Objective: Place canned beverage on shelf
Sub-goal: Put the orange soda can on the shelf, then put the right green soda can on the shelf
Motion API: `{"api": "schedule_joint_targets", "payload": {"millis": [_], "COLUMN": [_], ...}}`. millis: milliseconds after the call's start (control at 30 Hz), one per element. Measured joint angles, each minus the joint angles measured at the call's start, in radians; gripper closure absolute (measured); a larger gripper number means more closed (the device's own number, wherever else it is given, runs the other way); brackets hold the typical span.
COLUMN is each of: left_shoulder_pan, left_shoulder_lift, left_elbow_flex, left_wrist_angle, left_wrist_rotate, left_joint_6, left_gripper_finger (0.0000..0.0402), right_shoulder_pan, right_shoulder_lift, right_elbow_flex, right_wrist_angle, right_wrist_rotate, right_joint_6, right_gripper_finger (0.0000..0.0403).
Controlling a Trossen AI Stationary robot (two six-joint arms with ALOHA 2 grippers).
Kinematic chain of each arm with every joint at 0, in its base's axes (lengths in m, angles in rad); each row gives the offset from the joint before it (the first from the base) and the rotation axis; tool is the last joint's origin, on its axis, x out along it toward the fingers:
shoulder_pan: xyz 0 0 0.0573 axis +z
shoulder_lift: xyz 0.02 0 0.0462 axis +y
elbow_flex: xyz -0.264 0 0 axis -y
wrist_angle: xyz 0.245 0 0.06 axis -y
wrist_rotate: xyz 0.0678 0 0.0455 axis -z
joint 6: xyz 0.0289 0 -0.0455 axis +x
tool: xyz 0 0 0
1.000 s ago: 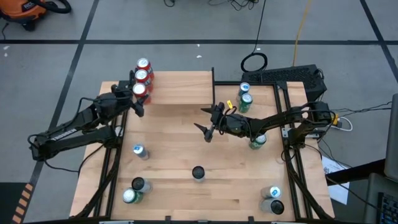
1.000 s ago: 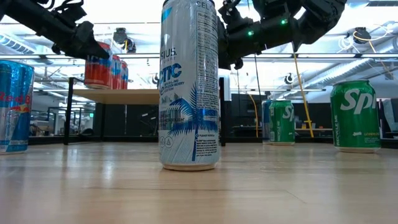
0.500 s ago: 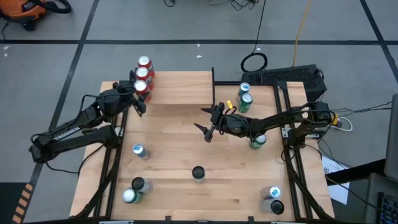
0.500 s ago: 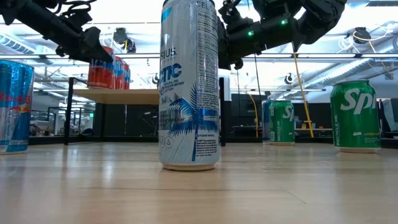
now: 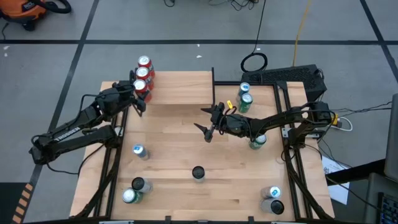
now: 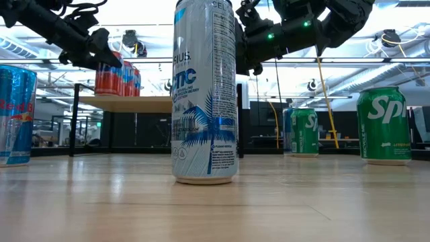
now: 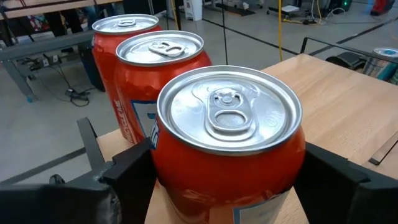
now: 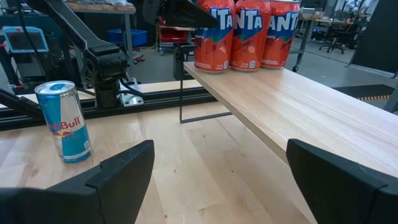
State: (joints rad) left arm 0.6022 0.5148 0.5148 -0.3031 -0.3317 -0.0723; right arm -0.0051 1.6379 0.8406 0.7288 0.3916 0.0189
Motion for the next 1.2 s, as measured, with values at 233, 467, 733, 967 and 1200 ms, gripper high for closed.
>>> {"api": "schedule_joint_targets", "payload": {"millis": [233,467,733,967,1200], "left_shoulder_pan": [0.0,-0.002,-0.009,-0.127,-0.289], "left_shoulder_lift": [-0.039,-0.078,-0.116,-0.127,-0.025], "left_elbow_flex": [0.028,0.128,0.16,0.158,0.115], "left_wrist_angle": [-0.029,-0.118,-0.152,-0.091,0.091], "left_wrist_rotate": [0.0,0.019,0.172,0.253,0.273], "left_joint_6": [0.01,0.031,0.028,0.038,0.139], "left_gripper_finger": [0.0016,0.0005,0.0005,0.0005,0.0004], "right_shoulder_pan": [0.0,0.0,0.0,0.0,-0.003], "right_shoulder_lift": [-0.004,-0.051,-0.218,-0.408,-0.431], "right_elbow_flex": [0.0,0.0,0.0,0.084,0.27], "right_wrist_angle": [0.0,-0.031,-0.292,-0.8,-1.388], "right_wrist_rotate": [0.0,0.0,0.002,0.004,0.14], "right_joint_6": [0.0,-0.01,0.043,0.199,0.393], "right_gripper_finger": [0.005,0.005,0.005,0.005,0.005]}}
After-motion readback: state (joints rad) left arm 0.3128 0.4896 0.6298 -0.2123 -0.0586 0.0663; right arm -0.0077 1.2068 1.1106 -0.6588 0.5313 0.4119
